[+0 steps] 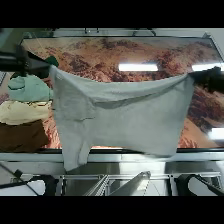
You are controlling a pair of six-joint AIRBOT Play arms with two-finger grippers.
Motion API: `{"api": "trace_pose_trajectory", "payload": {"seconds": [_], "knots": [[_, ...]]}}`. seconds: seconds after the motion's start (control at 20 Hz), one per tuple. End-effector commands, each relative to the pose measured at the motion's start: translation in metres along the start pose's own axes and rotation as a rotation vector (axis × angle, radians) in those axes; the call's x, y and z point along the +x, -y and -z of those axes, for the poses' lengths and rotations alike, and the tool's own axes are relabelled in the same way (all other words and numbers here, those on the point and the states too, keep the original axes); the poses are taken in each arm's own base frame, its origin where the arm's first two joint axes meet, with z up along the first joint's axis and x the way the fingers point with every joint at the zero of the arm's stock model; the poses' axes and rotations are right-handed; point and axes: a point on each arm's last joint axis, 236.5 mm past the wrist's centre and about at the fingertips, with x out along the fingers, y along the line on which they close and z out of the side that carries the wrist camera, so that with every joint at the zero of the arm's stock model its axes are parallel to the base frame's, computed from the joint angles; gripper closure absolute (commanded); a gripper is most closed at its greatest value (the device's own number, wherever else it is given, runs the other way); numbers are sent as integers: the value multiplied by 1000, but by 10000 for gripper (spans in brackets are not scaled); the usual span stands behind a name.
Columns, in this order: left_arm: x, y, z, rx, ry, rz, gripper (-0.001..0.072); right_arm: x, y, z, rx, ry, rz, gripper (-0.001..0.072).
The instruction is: Fold the shirts.
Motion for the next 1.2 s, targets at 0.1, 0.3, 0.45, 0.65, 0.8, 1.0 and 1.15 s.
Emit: {"api": "trace_pose_trajectory", "payload": {"seconds": [0.1,0.3,0.45,0.65,0.8,1.0,1.15], "knots": [[107,-180,12,-288,-109,-127,687,87,135,43,280,-108,-36,698],[128,-206,-16,-248,-96,-124,687,111,155,17,319,-71,-120,698],[117,-205,-54,-223,-25,-134,687,105,151,-23,270,-19,-134,698],[112,-194,-60,-181,-45,-124,687,96,142,-37,213,-78,-124,698],[113,-217,-39,-215,-106,-206,689,93,172,-2,179,-215,12,698],[111,-234,2,-245,-244,-262,689,82,208,31,163,-344,170,698],[112,-217,3,-232,-270,-216,687,81,205,29,153,-342,172,610]]}}
